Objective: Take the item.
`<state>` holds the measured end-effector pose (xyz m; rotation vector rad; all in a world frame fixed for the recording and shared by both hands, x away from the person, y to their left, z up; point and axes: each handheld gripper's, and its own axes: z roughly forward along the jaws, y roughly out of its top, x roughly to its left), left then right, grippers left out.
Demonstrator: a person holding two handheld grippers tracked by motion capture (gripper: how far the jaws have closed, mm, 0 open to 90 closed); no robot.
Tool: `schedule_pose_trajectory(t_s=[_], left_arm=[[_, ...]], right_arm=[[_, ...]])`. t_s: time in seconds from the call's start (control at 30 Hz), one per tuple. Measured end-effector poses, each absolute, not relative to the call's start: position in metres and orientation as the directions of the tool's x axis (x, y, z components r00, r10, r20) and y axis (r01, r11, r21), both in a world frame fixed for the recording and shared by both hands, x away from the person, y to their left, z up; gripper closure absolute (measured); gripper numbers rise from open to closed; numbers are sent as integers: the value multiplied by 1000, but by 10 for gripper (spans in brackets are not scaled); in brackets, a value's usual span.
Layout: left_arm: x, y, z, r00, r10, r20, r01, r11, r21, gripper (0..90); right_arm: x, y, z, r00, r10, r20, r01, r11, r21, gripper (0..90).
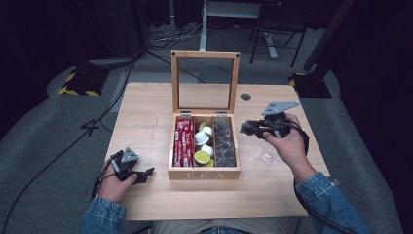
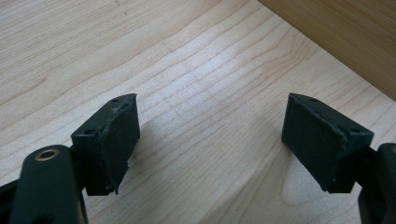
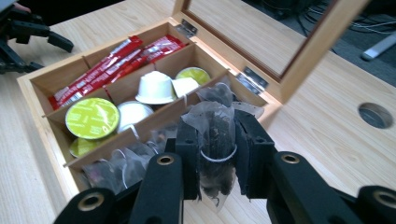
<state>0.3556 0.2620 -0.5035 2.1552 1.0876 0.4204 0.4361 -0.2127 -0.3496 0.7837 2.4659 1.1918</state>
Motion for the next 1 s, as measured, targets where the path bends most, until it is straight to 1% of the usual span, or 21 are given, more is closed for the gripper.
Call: schedule_pose_trajectory(t_s=[0.5,0.67,1.0], left_arm=[[355,262,-504,598,802,-19,585,-420,694,196],[356,261,-504,595,803,-16,583,-418,697,195],[356,261,-504,595,803,-18,584,-417,696,195]], right_arm=[[429,-253,-347,-754,654,-54,384,505,773,732],[426,-263,-350,-737,671,-78,393,519,759,731],[424,-277,-356,-714,696,-77,419,512,750,731]])
